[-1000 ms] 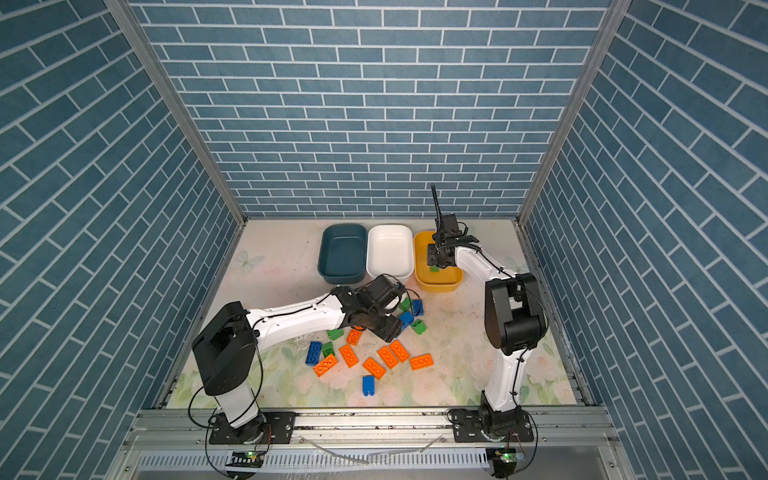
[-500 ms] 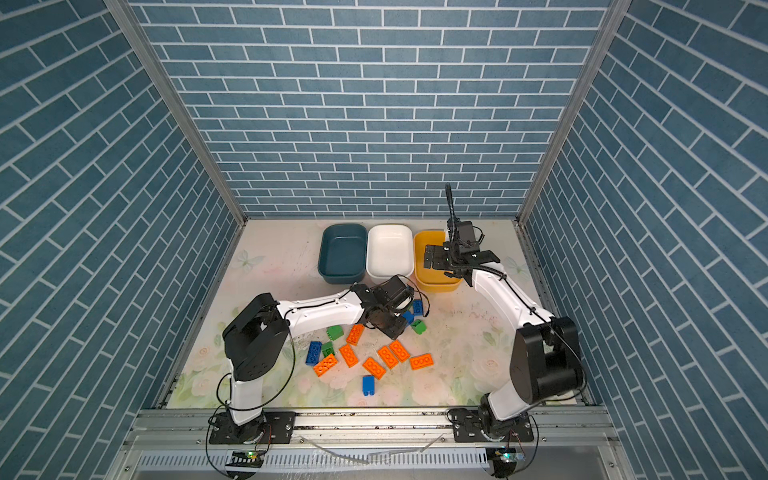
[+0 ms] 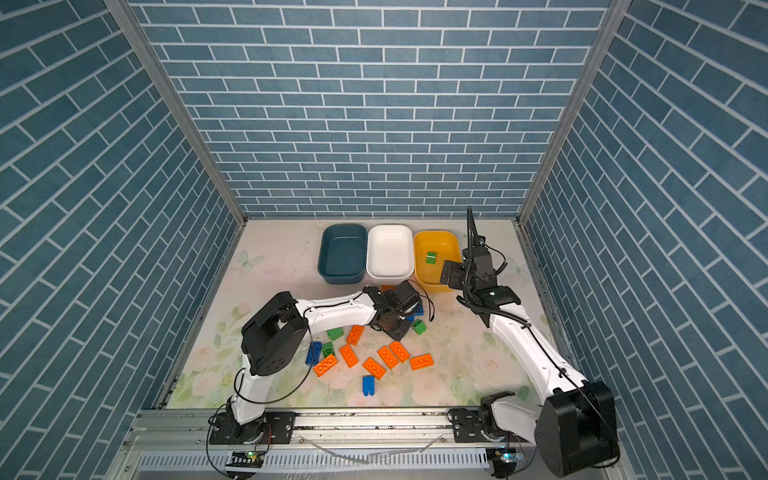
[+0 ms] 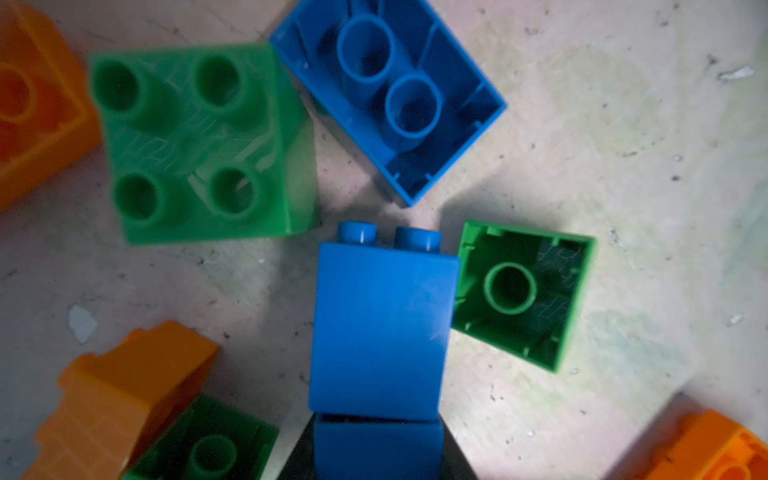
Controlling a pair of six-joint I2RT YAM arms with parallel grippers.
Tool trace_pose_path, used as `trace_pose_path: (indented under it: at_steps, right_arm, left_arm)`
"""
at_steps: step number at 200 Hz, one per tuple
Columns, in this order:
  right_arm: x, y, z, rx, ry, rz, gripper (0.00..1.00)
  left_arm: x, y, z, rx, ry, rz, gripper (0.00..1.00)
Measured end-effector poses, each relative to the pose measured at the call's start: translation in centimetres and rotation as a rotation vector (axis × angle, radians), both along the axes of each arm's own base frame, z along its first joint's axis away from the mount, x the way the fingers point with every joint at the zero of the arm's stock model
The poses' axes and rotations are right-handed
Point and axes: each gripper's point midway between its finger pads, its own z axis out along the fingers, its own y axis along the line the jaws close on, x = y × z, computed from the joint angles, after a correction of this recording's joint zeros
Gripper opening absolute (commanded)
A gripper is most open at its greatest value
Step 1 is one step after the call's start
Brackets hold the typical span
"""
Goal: Sort the legos into containers by color
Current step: 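Carry the blue brick into the white tub with the left gripper and release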
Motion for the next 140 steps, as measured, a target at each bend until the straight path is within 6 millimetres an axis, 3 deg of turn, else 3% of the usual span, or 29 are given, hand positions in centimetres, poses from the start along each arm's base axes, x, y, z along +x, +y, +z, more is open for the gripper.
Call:
trace_pose_path:
  at_steps: [43,73,104,140]
  right_arm:
    - [-0.1,-0.4,0.0,-0.012,-0.004,-0.017,0.99]
    - [-0.1,-0.5,0.0,-0.016,-0.009,-0.023,0.99]
    - [-0.1,-0.8,-0.6,-0.018,-0.010,-0.040,0.99]
    - [-0.2,-1.0,-0.9,-0.014,-0.008,-0.052,0.97]
  left_arm:
    - [-0.1,0.5,0.8,-0.005,-0.012,0.004,0.16]
    - [1.3,0.7,5.1,-0.078,-0.099,0.035,0.16]
    - [5.5,0.7,10.3,-0.182,-0.233,0.122,0.16]
    - [12.2,1.5,13.7,-0.214,-0.356,0.314,0.16]
